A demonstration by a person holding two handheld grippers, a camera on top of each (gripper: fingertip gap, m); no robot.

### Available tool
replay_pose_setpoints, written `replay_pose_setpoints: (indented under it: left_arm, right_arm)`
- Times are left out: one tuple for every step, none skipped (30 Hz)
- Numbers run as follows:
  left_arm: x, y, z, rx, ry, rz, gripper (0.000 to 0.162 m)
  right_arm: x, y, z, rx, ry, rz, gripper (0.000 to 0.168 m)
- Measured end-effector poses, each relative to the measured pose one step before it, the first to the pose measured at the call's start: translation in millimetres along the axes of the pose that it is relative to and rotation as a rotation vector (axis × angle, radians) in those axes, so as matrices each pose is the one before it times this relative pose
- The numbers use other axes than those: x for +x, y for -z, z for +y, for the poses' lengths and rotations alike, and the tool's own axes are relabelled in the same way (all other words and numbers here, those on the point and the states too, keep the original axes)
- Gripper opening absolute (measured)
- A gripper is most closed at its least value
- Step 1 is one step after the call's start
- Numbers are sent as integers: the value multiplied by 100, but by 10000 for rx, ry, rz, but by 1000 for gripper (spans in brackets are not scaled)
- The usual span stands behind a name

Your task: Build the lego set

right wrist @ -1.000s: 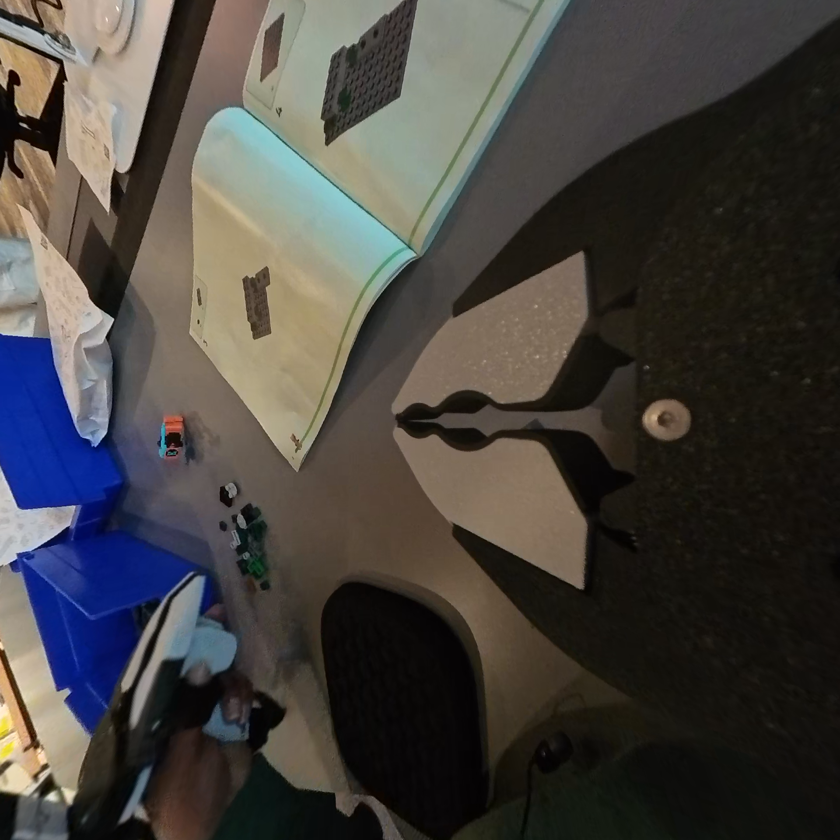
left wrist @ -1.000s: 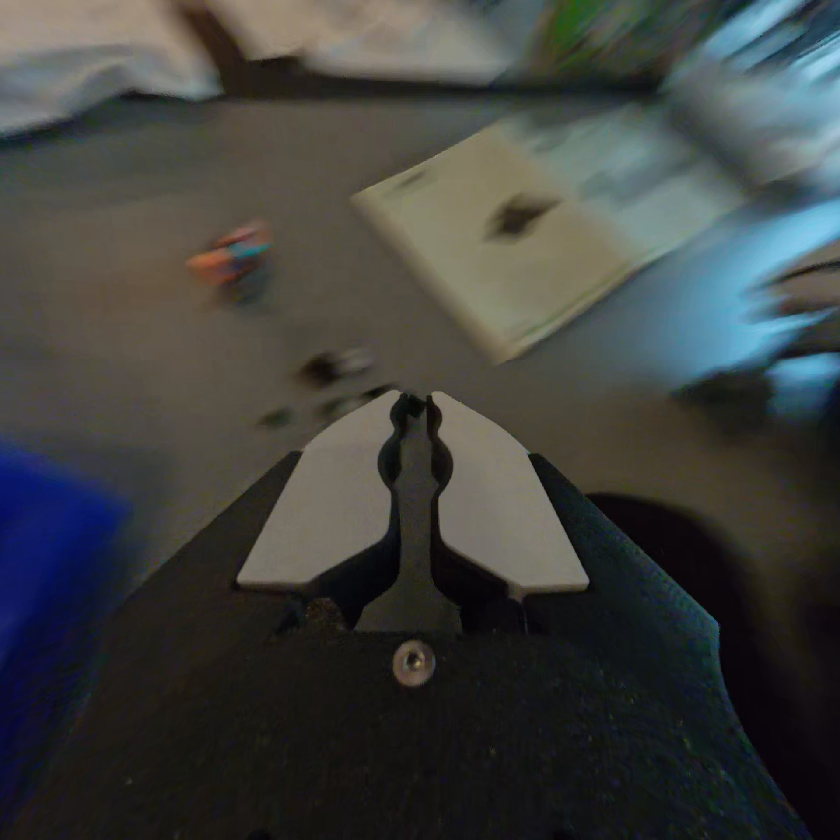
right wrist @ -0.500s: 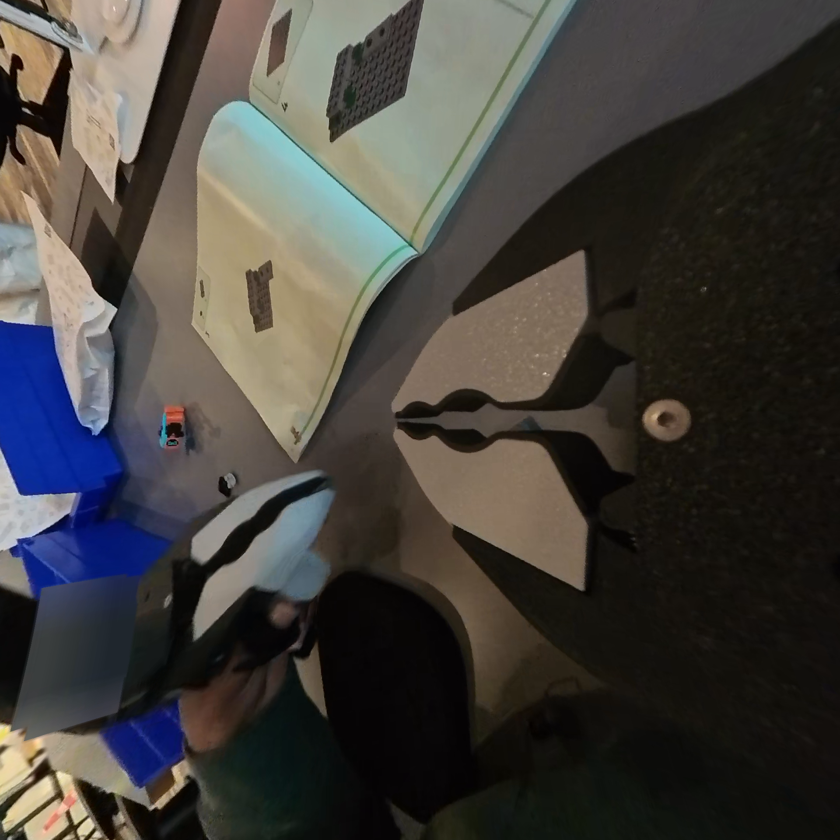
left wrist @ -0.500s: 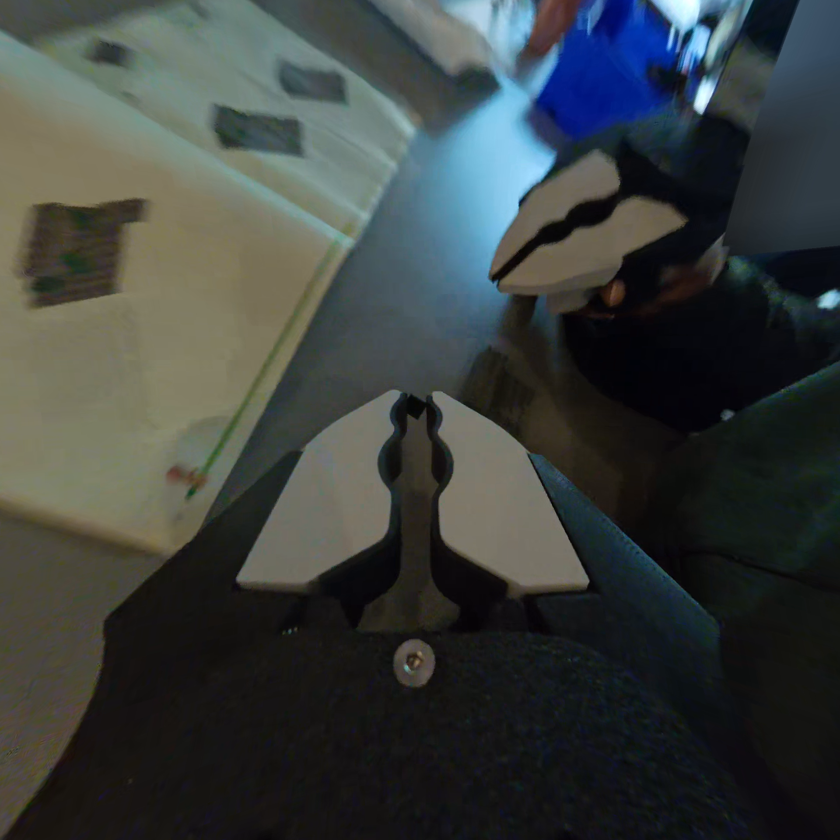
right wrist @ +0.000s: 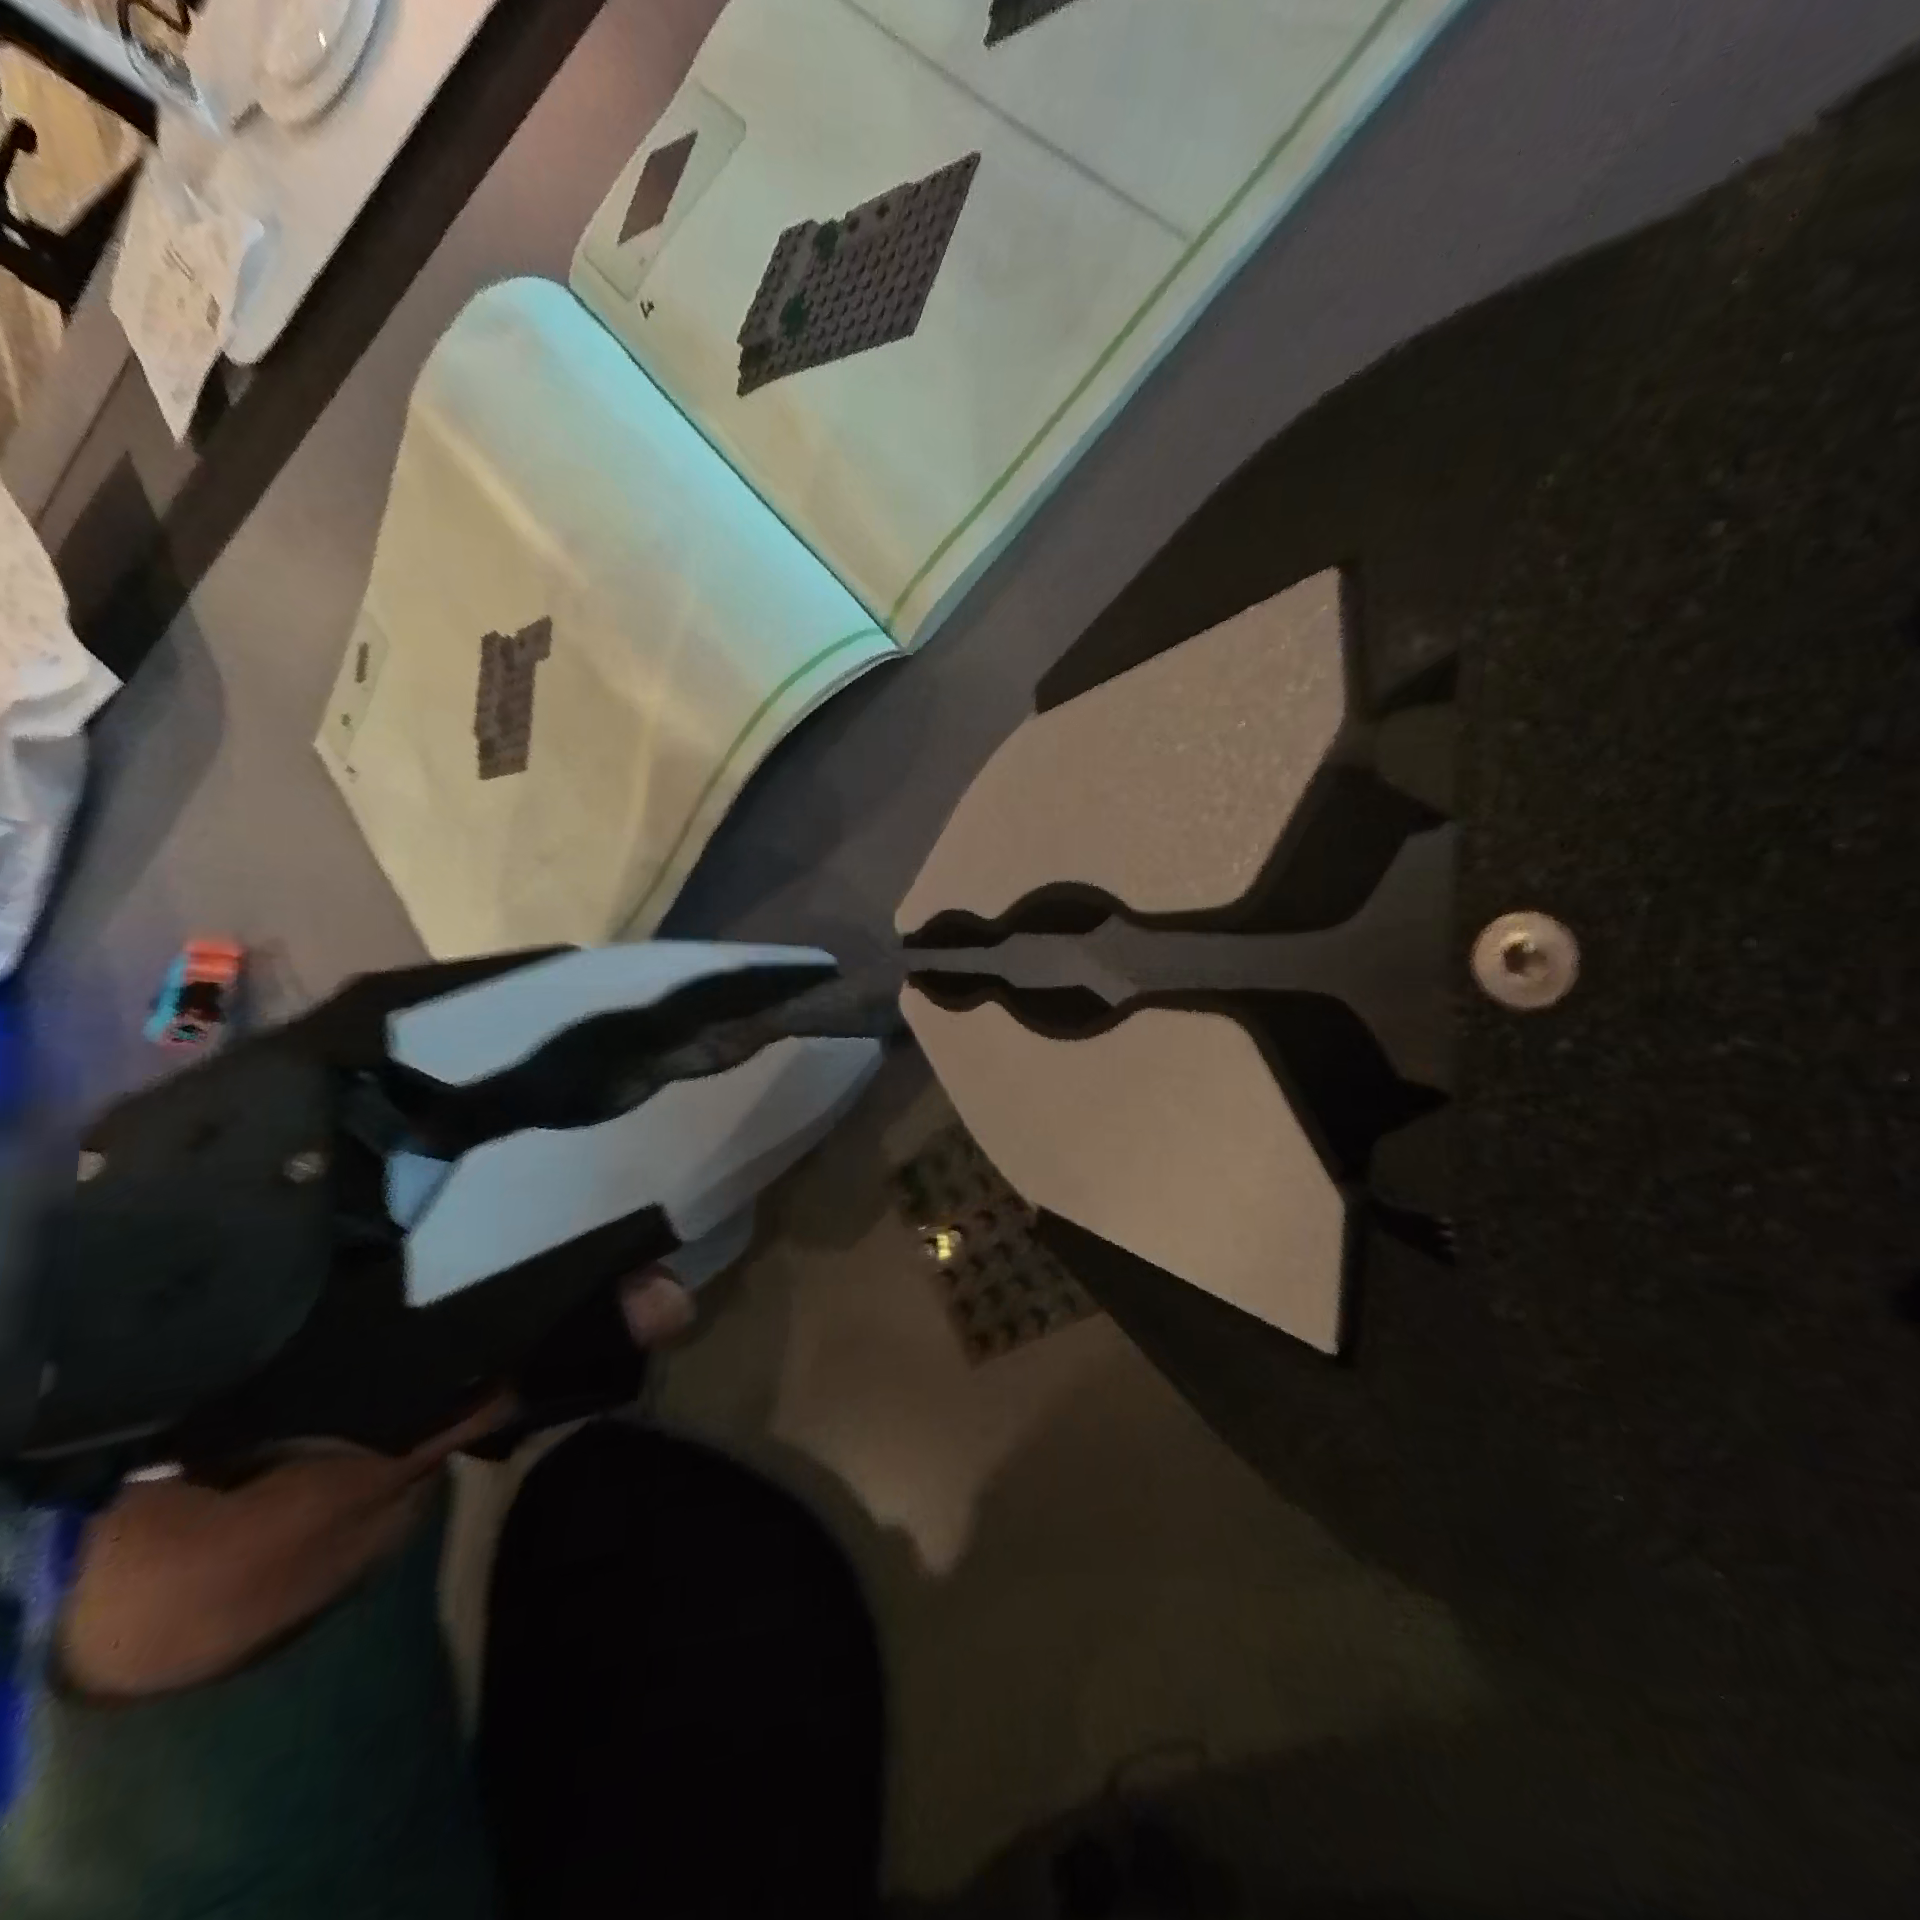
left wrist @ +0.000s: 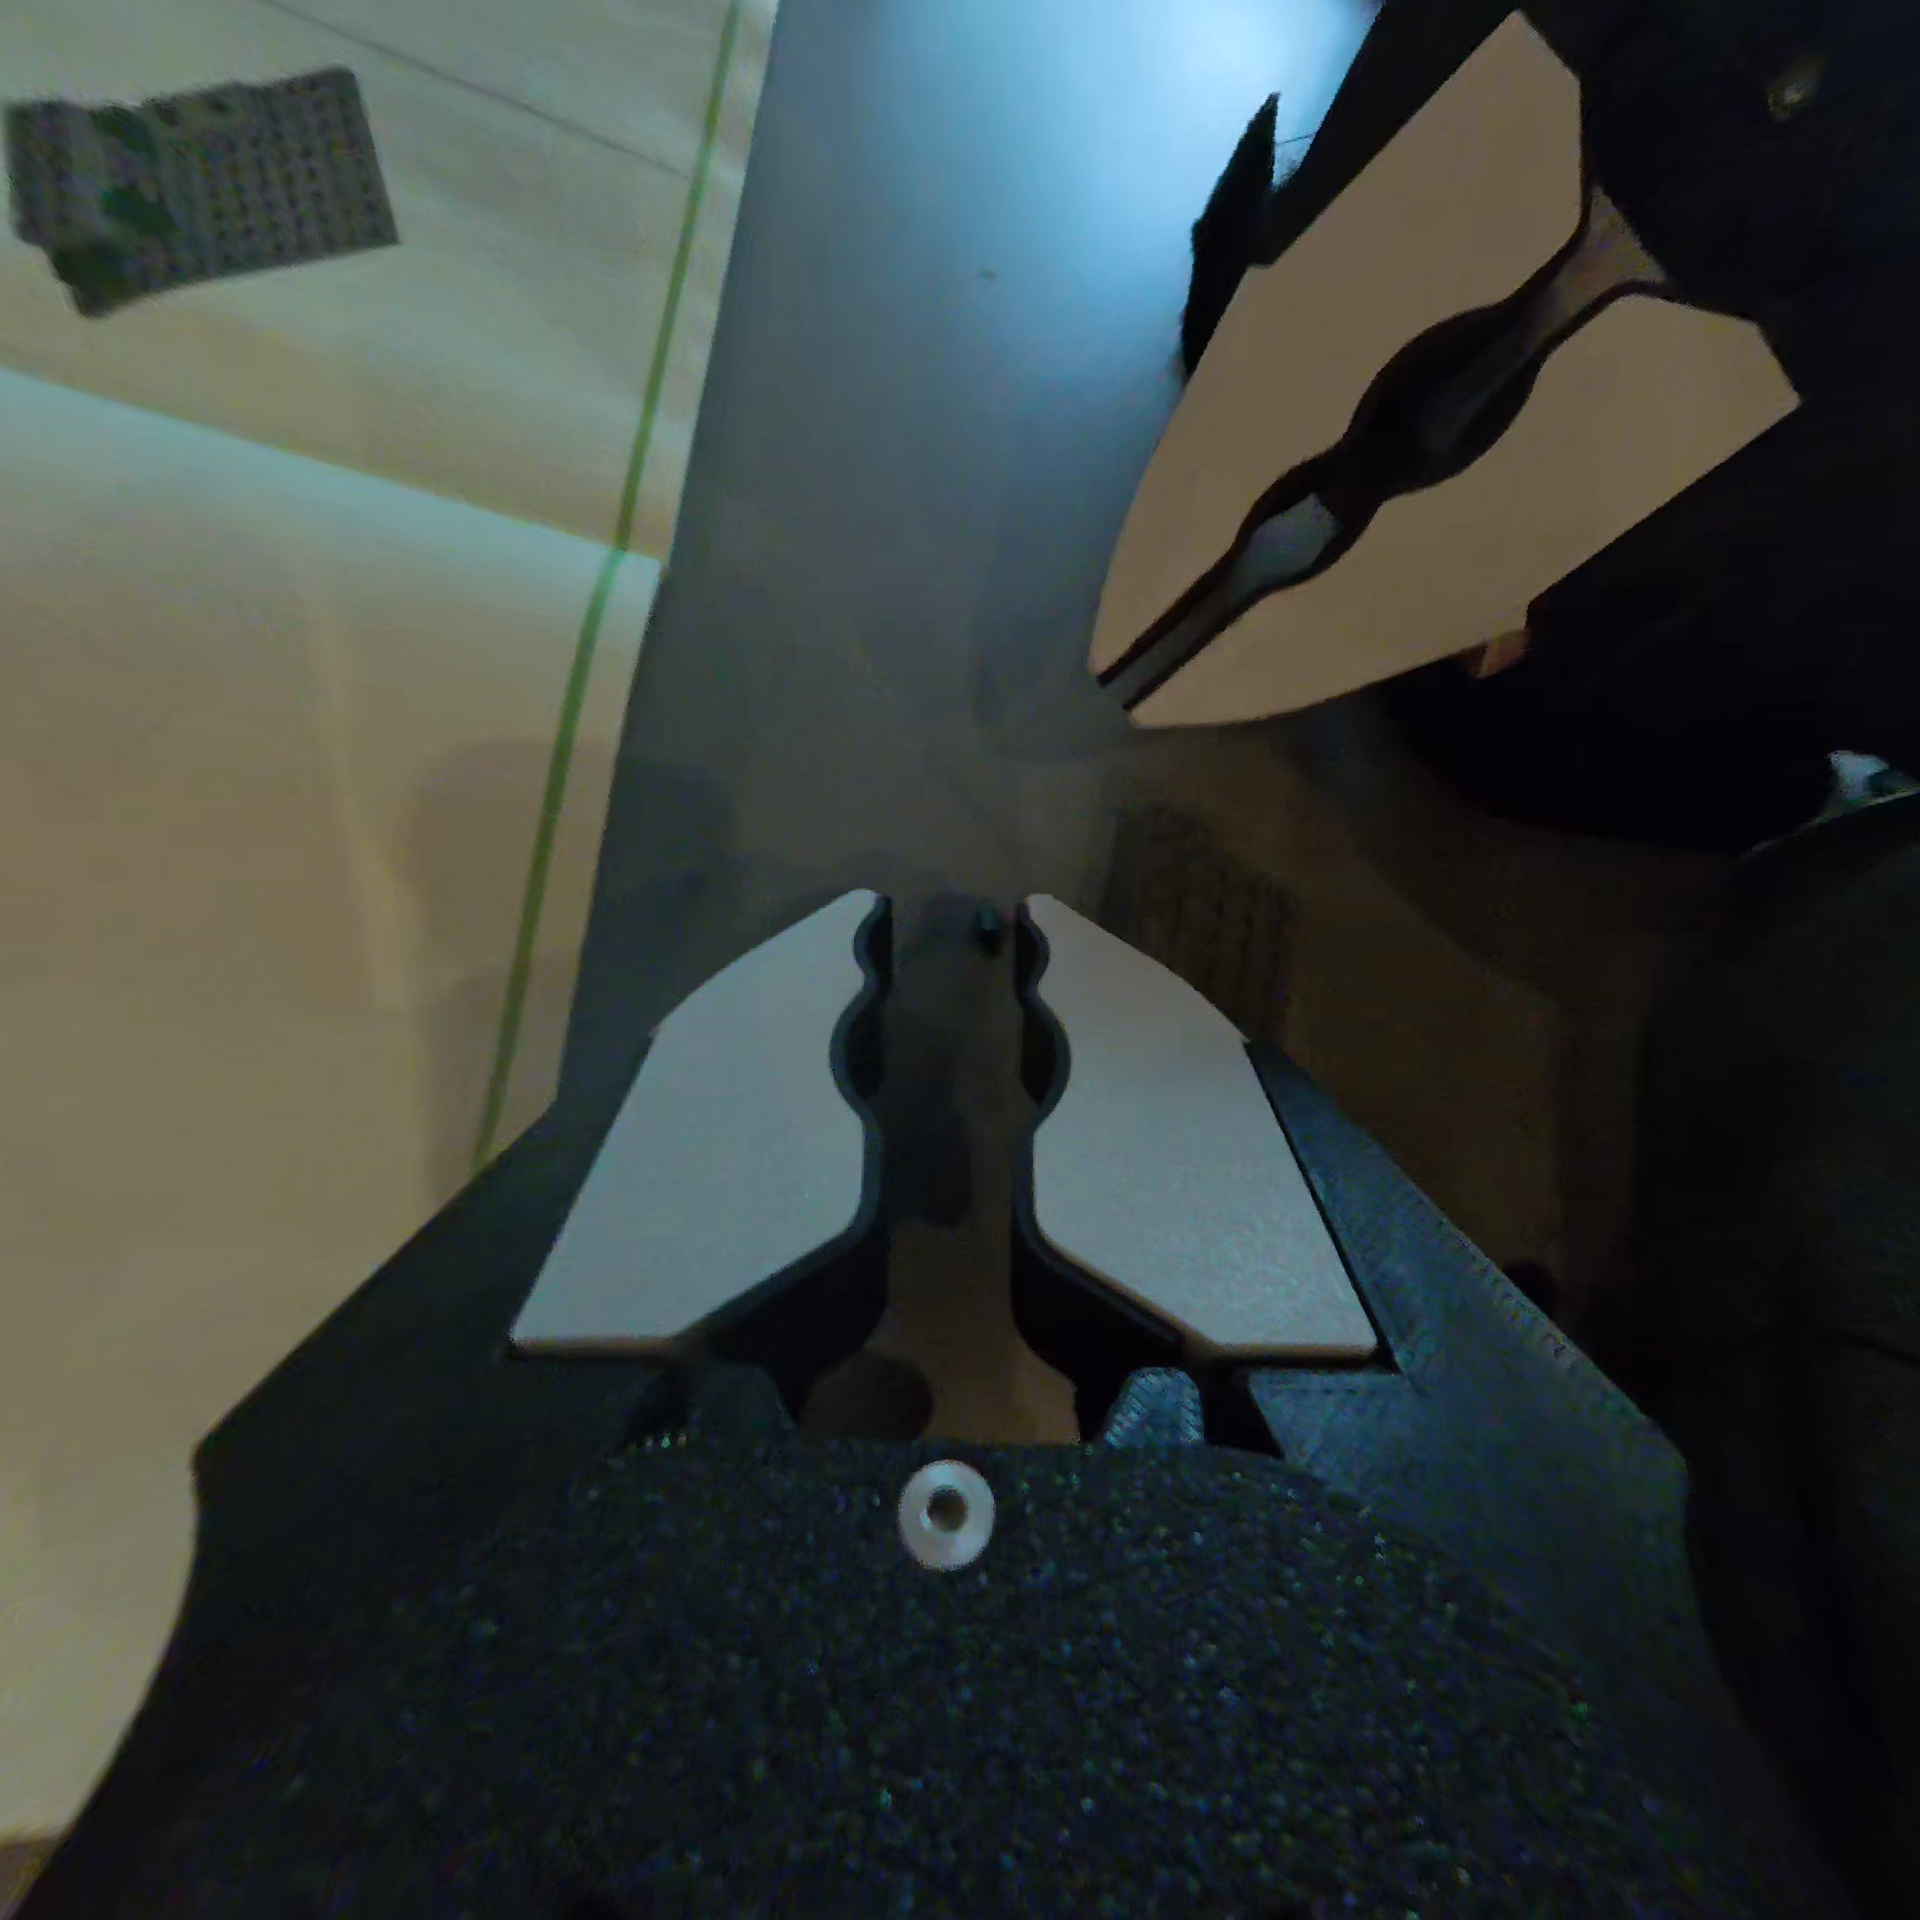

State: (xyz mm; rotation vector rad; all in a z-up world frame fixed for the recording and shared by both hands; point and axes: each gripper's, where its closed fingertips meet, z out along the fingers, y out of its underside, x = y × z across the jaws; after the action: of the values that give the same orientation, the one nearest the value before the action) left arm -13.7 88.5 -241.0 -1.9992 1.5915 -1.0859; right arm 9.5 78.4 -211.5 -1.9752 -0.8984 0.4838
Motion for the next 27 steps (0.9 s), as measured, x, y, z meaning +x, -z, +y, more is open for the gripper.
replay_pose_setpoints:
  left_arm:
    - [-50, 149, -16, -20, -148, -109, 24]
    - [-1, 205, 23, -10, -121, -106, 26]
    - [-58, 282, 24, 20, -101, -154, 27]
    - [-88, 318, 35, 61, -96, -169, 26]
    - [-82, 315, 82, 52, -49, -144, 26]
    - [15, 328, 147, 20, 2, -81, 26]
    - [56, 357, 119, 35, -6, -71, 26]
    - [27, 369, 137, 24, -34, -116, 26]
    - [-21, 369, 200, -7, -79, -174, 26]
    - [-51, 350, 209, 4, -104, -213, 26]
    - [13, 295, 244, 13, -65, -186, 25]
    - [153, 228, 259, 14, -9, -101, 25]
    - [259, 170, 278, 20, 13, -64, 25]
    - [253, 147, 307, 6, -25, -100, 25]
    - [220, 151, 316, 8, -68, -146, 25]
    - [184, 193, 288, 29, -64, -167, 25]
    - [143, 204, 227, 62, -32, -169, 25]
    - [70, 217, 153, 111, 25, -182, 24]
    - [24, 221, 104, 141, 67, -181, 24]
    - [-44, 206, 106, 112, 68, -182, 23]
    - [-152, 196, 109, 97, 56, -226, 23]
    - [-193, 179, 46, 113, 70, -220, 22]
    - [-132, 177, 14, 111, 79, -163, 22]
    - [-142, 161, 14, 87, 50, -146, 21]
    - [-159, 126, -4, 71, 9, -139, 21]
    - [-135, 112, -30, 70, 4, -100, 21]
    - [-79, 74, -76, 87, 38, -42, 20]
  right_arm:
    - [-37, -79, 267, -141, 163, -14, 4]
    - [-42, -107, 261, -146, 167, -10, 5]
    - [-86, -134, 243, -151, 171, -42, 5]
    - [-97, -127, 190, -132, 169, -45, 6]
    - [-104, -140, 138, -115, 174, -56, 6]
    - [-159, -147, 127, -132, 204, -97, 6]
    - [-140, -154, 107, -157, 272, -108, 7]
    - [-89, -139, 63, -171, 361, -102, 7]
    - [-51, -118, 14, -164, 426, -130, 8]
    - [-2, -118, -41, -154, 442, -178, 8]
    - [60, -122, -91, -136, 413, -221, 8]
    - [45, -153, -149, -81, 376, -296, 8]
    - [-23, -217, -176, -46, 348, -389, 8]
    - [-101, -267, -89, -80, 336, -434, 8]
    - [-121, -318, -3, -109, 342, -418, 8]
    - [-143, -327, 14, -103, 332, -379, 8]
    - [-154, -330, -27, -65, 273, -333, 6]
    - [-115, -316, -111, -14, 171, -274, 5]
    - [-115, -296, -133, -17, 91, -249, 5]
    - [-134, -283, -54, -81, 66, -229, 5]
    - [-16, -276, 54, -154, 68, -125, 6]
    - [43, -273, 144, -198, 52, -72, 8]
    - [17, -251, 165, -189, -7, -94, 11]
    - [-67, -179, 60, -110, -70, -146, 15]
    - [-89, -85, -69, -16, -97, -163, 15]
    - [-5, -55, -54, -15, -71, -84, 15]
    - [141, -48, 33, -45, -44, 14, 15]
